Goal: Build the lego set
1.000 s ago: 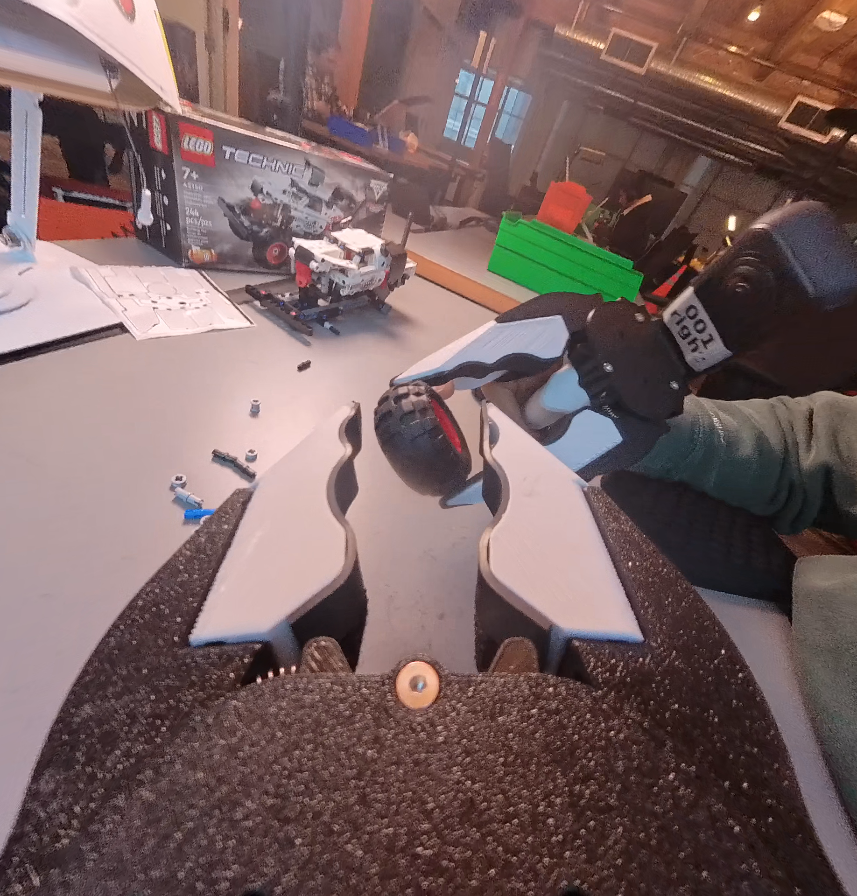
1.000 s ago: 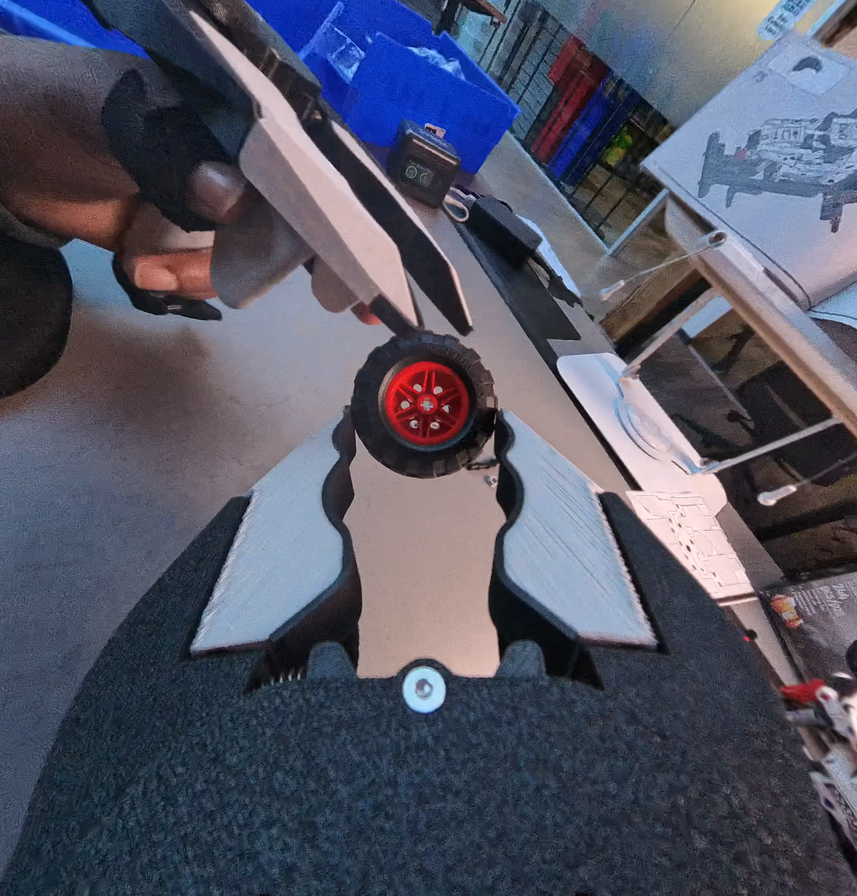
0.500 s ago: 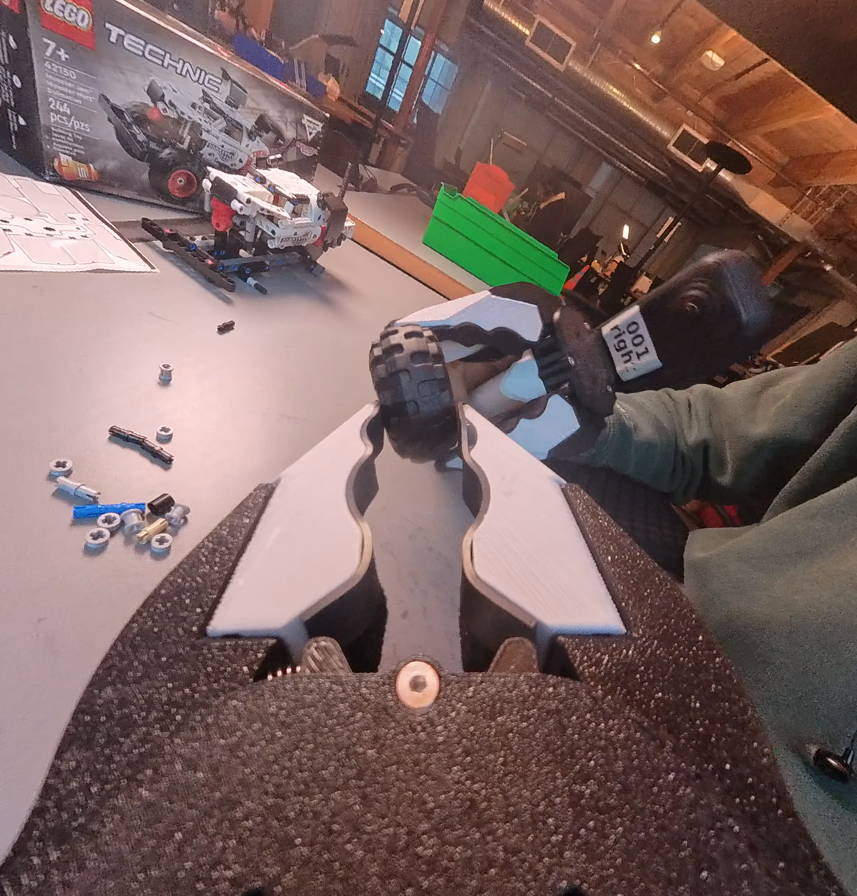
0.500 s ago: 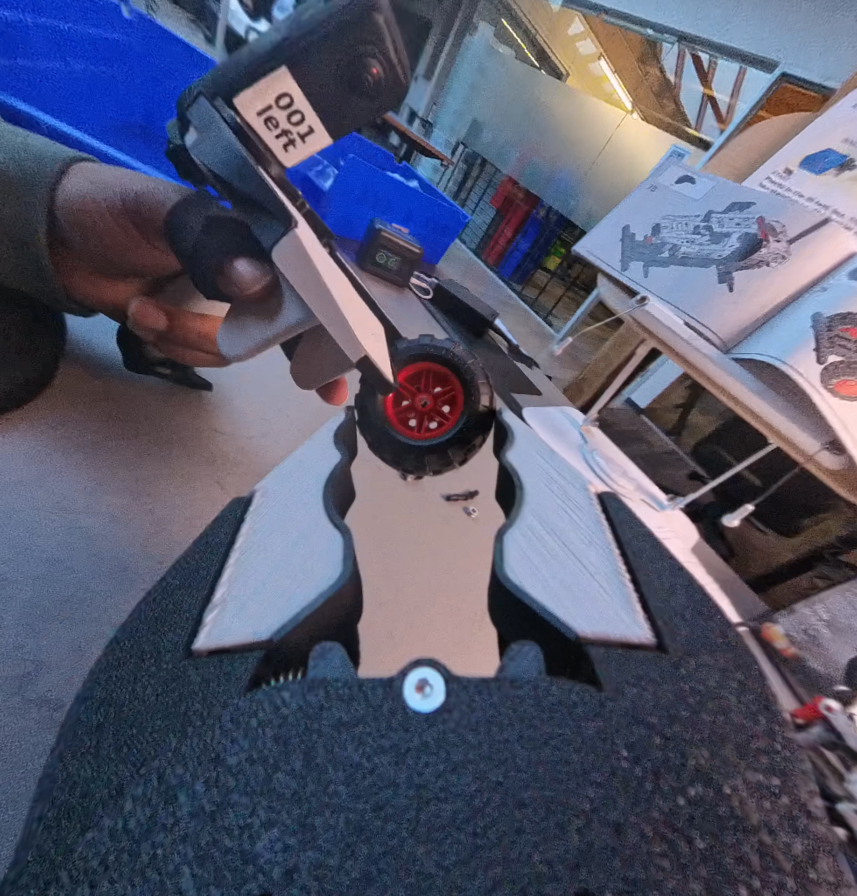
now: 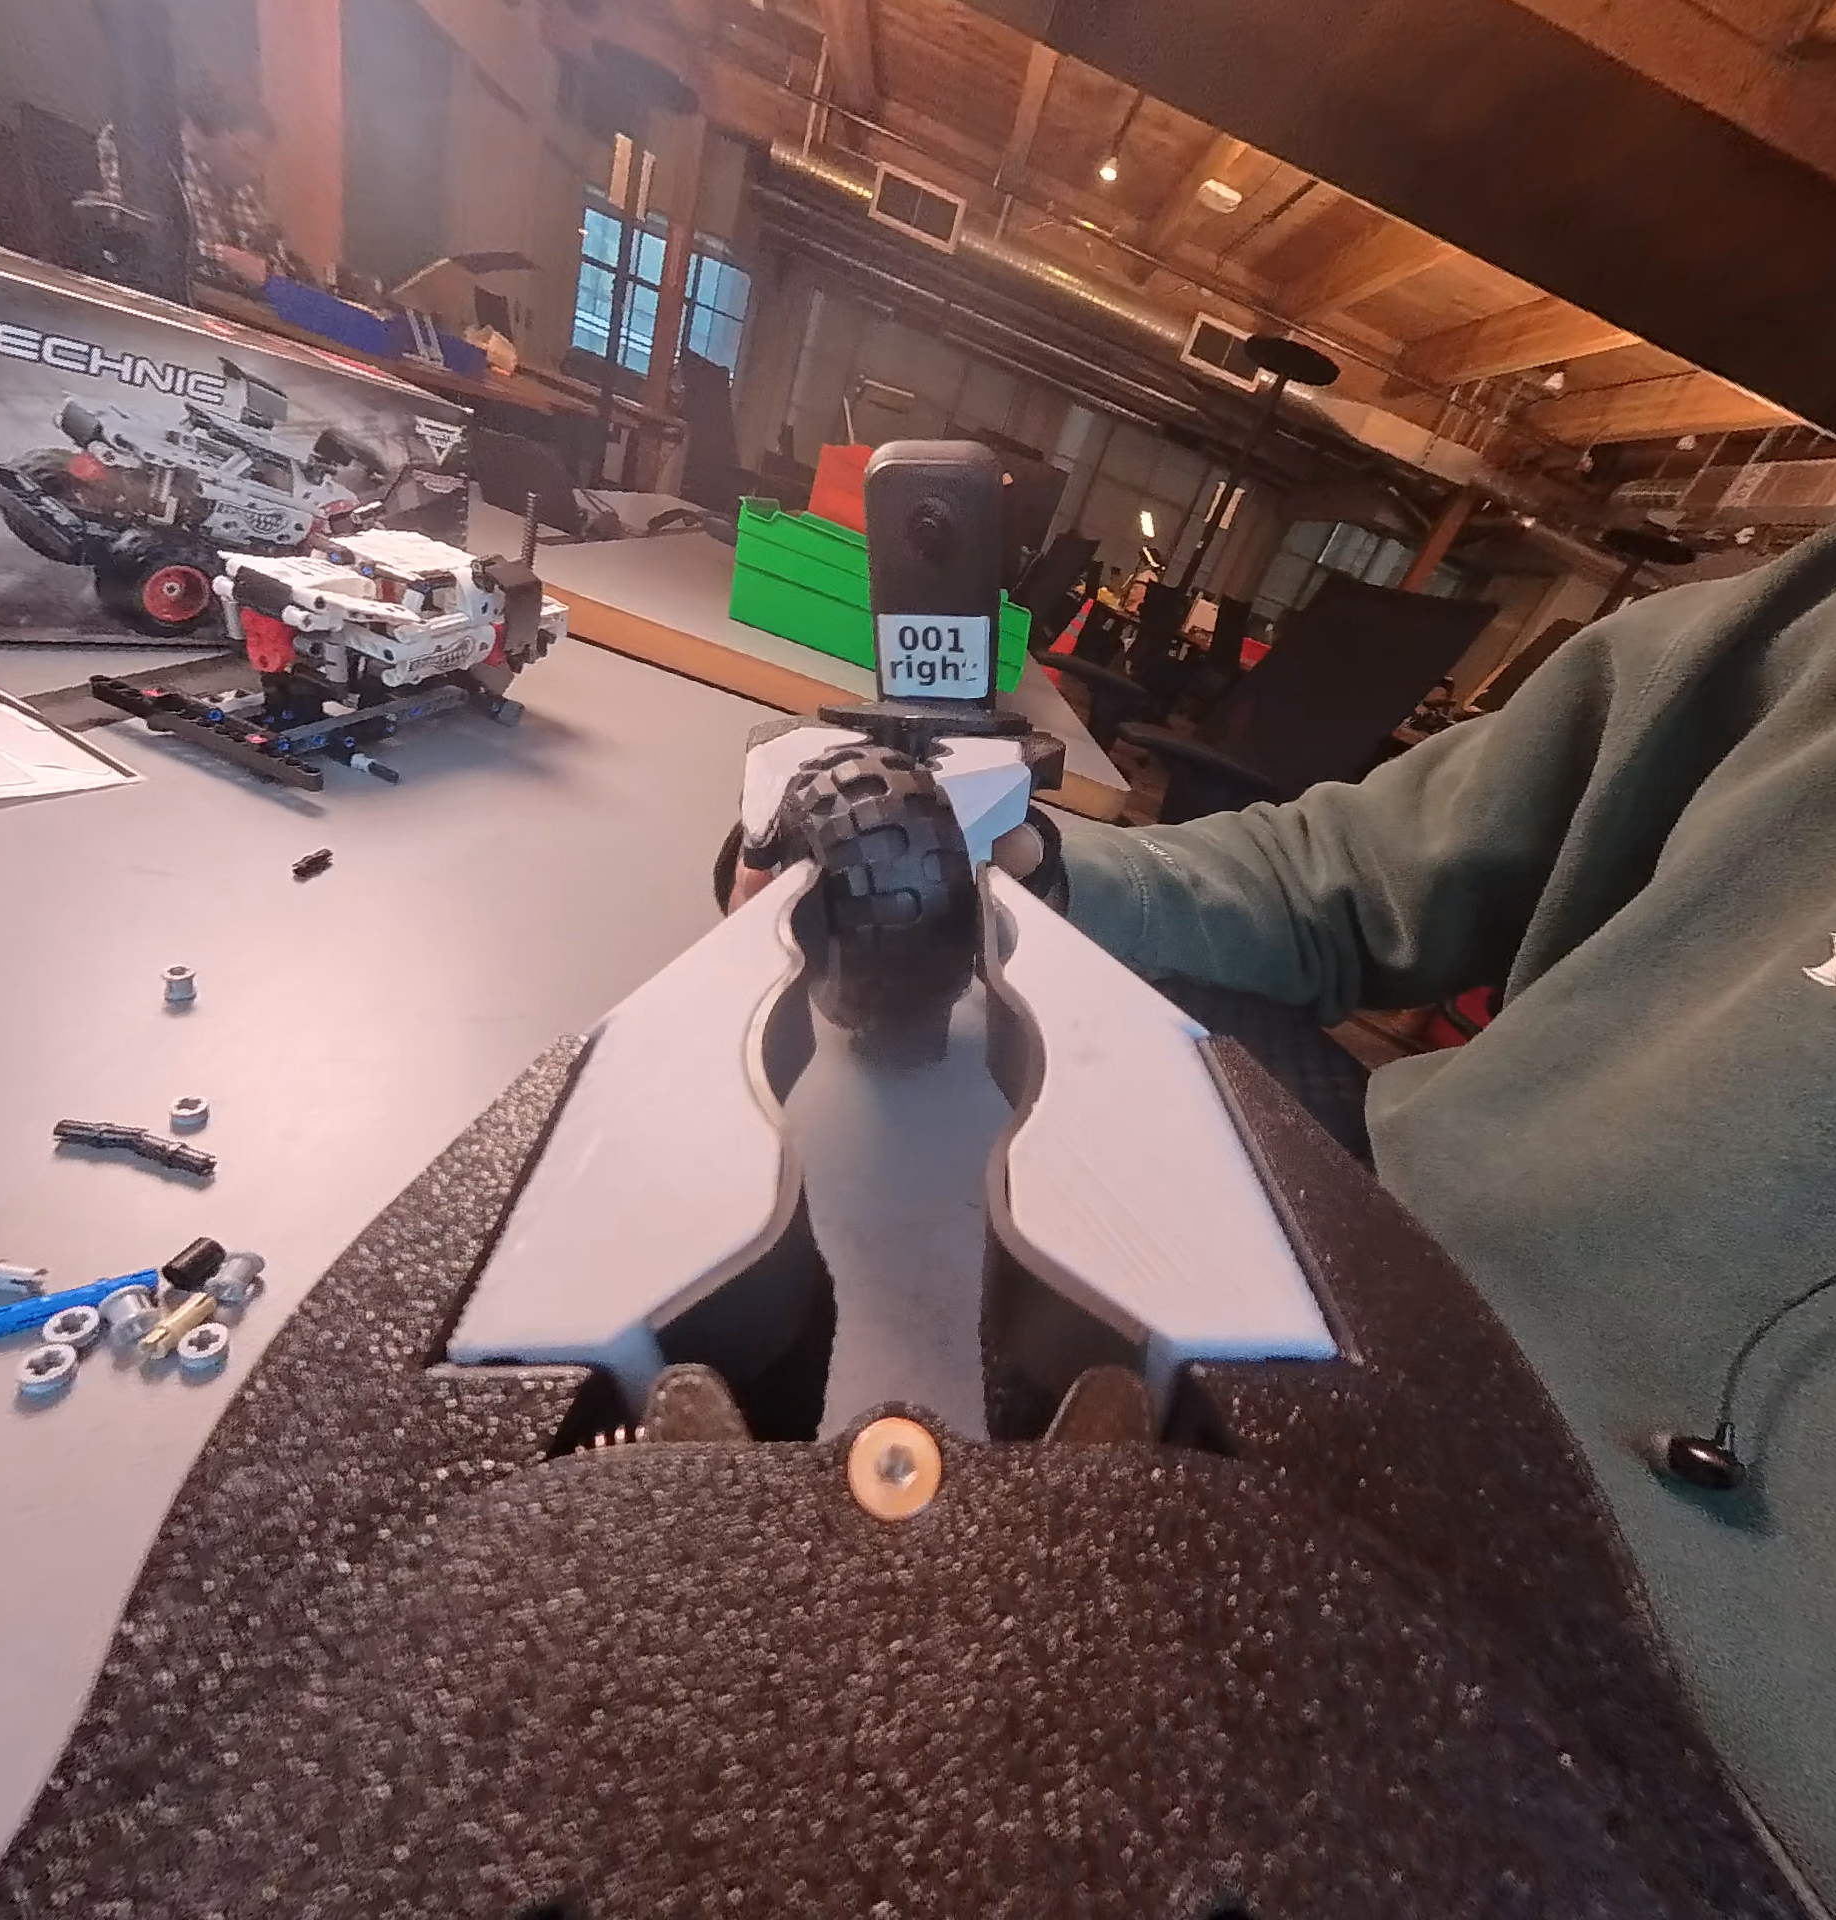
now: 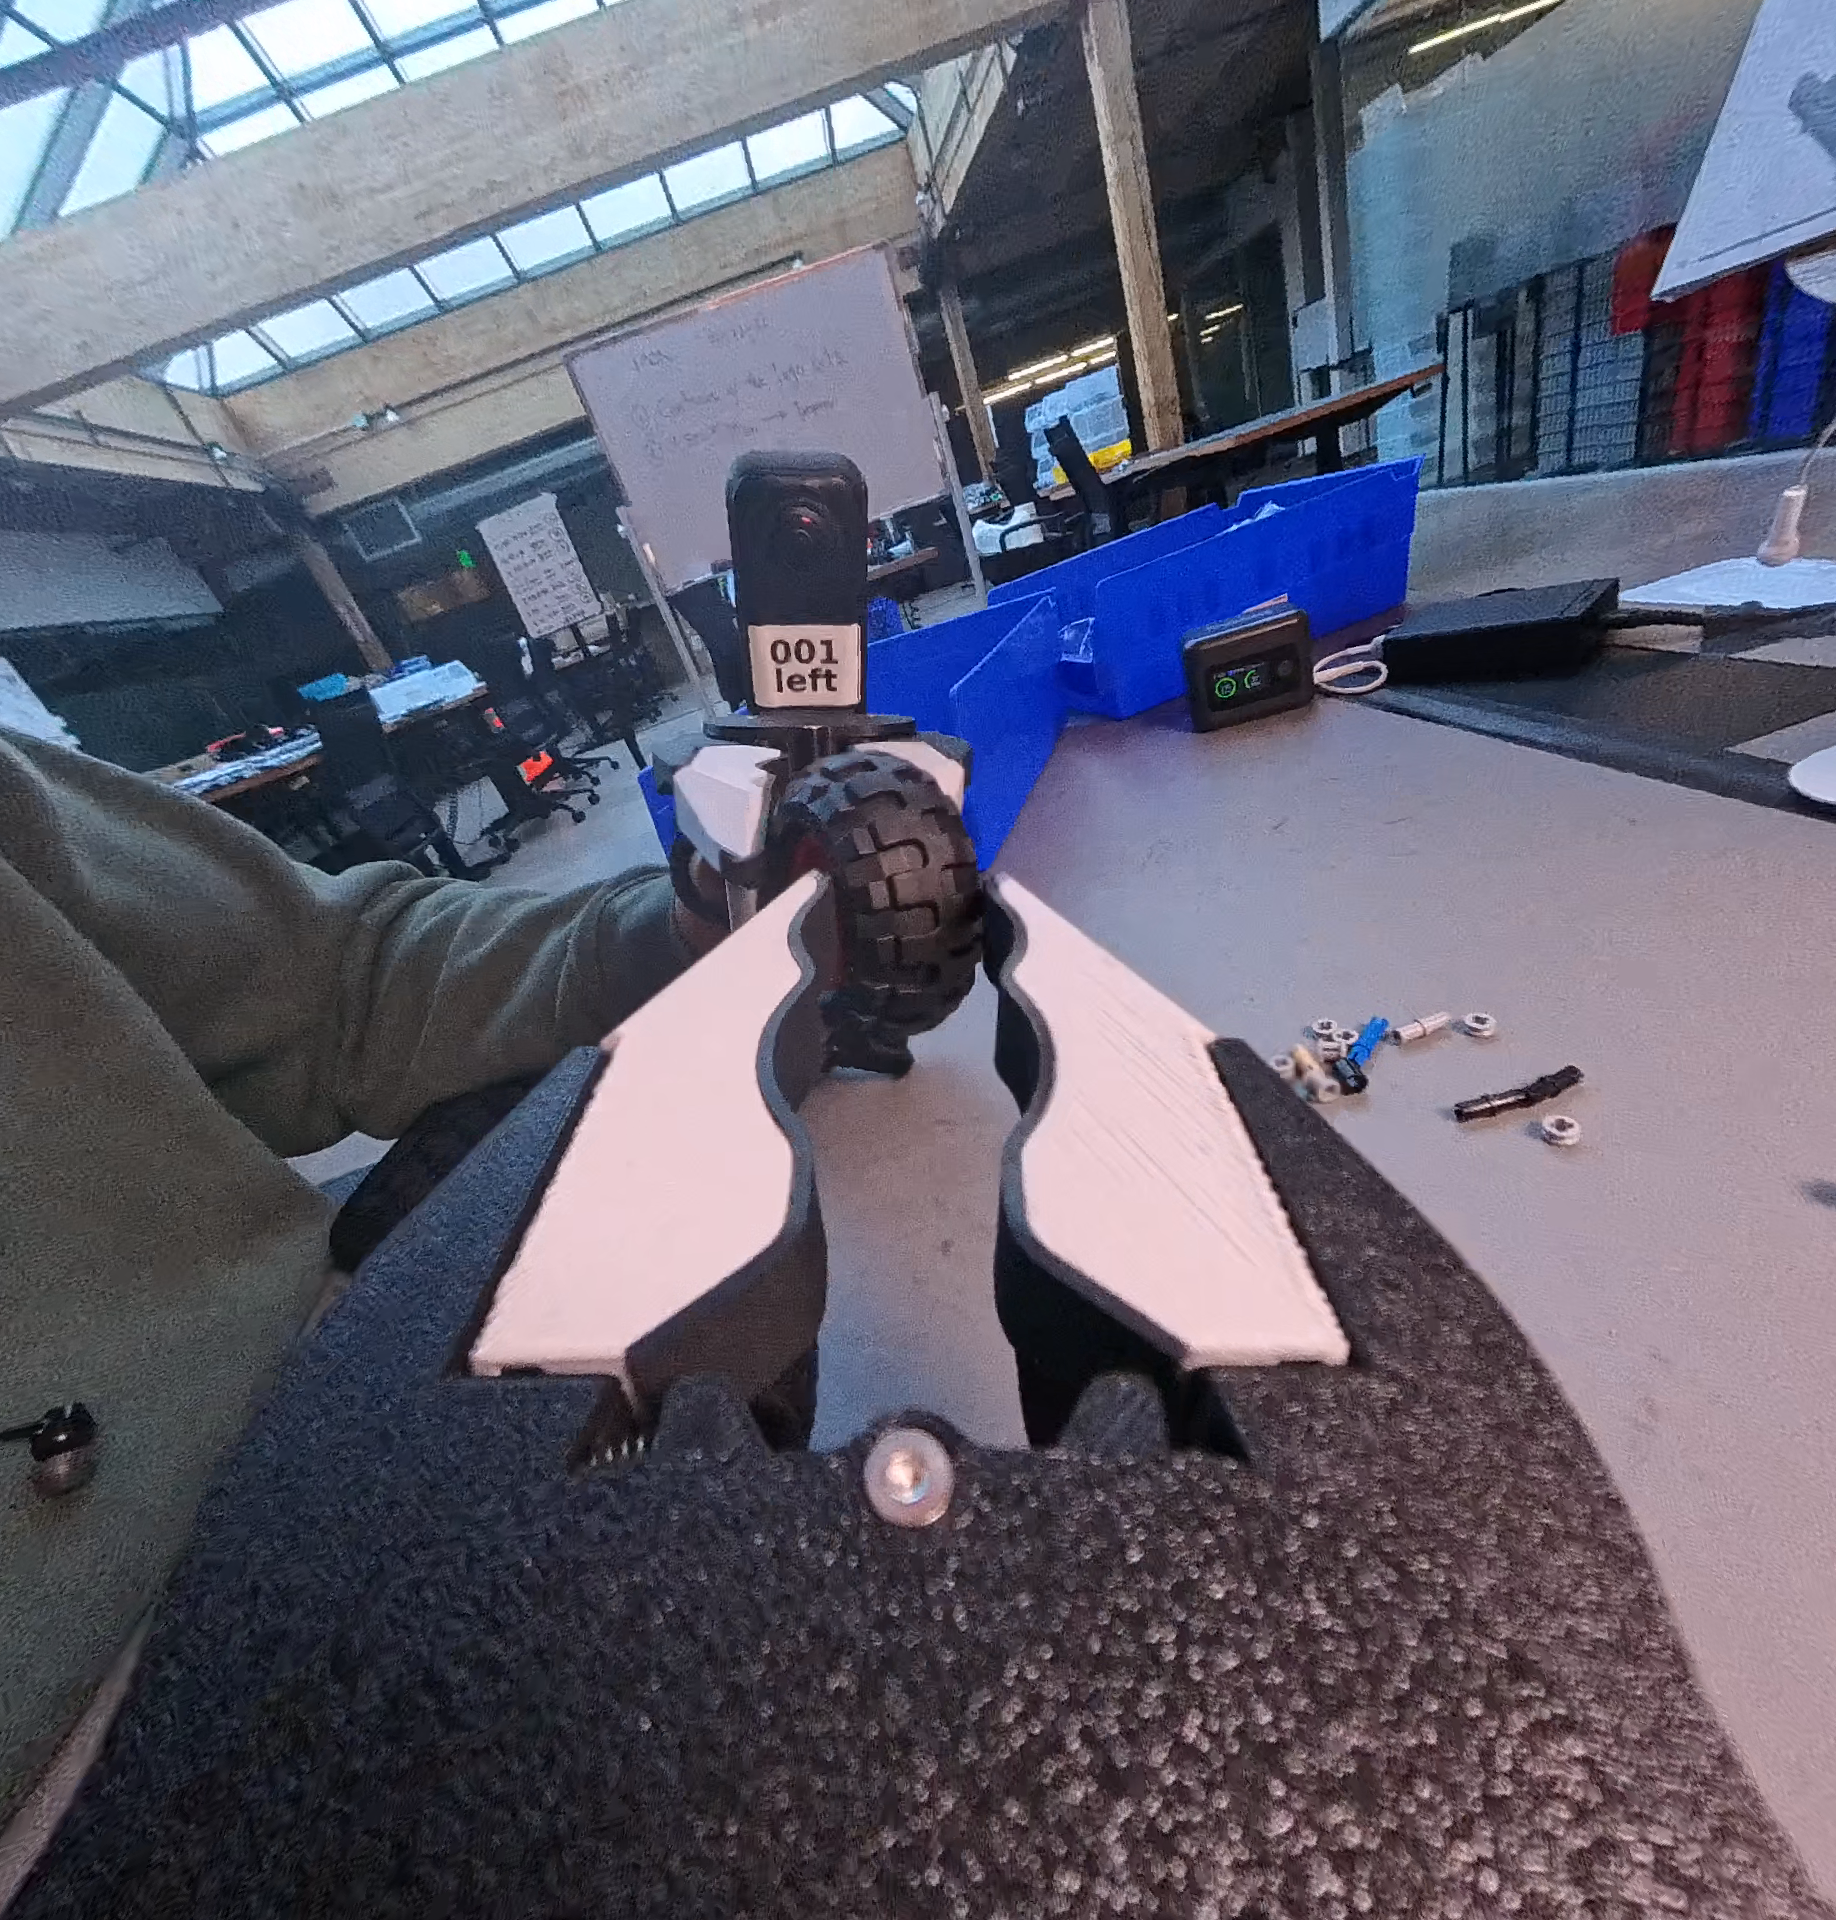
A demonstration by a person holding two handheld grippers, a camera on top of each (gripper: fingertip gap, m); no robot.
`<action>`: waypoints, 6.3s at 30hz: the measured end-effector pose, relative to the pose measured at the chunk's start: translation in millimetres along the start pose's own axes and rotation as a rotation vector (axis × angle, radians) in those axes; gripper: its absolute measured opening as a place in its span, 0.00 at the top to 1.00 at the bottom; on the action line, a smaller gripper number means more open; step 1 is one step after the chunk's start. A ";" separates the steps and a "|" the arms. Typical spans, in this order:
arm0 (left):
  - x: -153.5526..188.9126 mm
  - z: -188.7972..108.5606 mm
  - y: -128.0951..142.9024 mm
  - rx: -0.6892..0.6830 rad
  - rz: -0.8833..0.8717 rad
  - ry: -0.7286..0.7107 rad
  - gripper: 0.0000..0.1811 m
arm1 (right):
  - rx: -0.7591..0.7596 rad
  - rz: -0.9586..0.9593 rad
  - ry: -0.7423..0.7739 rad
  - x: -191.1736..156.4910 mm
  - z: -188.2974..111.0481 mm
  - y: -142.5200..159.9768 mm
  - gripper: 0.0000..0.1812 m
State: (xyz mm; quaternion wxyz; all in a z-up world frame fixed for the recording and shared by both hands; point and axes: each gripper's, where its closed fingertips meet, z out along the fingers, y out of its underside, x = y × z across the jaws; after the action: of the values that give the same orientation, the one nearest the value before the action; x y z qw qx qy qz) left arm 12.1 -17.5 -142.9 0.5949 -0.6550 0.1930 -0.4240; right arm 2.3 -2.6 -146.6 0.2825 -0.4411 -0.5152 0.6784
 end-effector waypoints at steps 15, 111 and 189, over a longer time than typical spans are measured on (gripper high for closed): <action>-8.3 -1.8 -0.8 -0.046 0.095 -0.132 0.87 | -0.060 -0.104 0.134 9.2 0.8 -1.5 0.85; -45.0 -15.5 -6.5 -0.002 -0.163 -0.309 0.86 | -0.169 -0.579 0.385 18.4 24.7 -16.9 0.96; -29.5 -12.6 -21.5 0.067 -0.055 -0.245 0.74 | 0.110 0.073 -0.018 -8.9 17.5 -42.6 0.94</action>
State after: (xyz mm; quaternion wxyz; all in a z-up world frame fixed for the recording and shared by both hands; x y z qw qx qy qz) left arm -20.0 1.7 -133.0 0.6237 -0.6866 0.0866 -0.3634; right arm -12.3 -4.8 -102.1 0.2768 -0.4372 -0.4631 0.7195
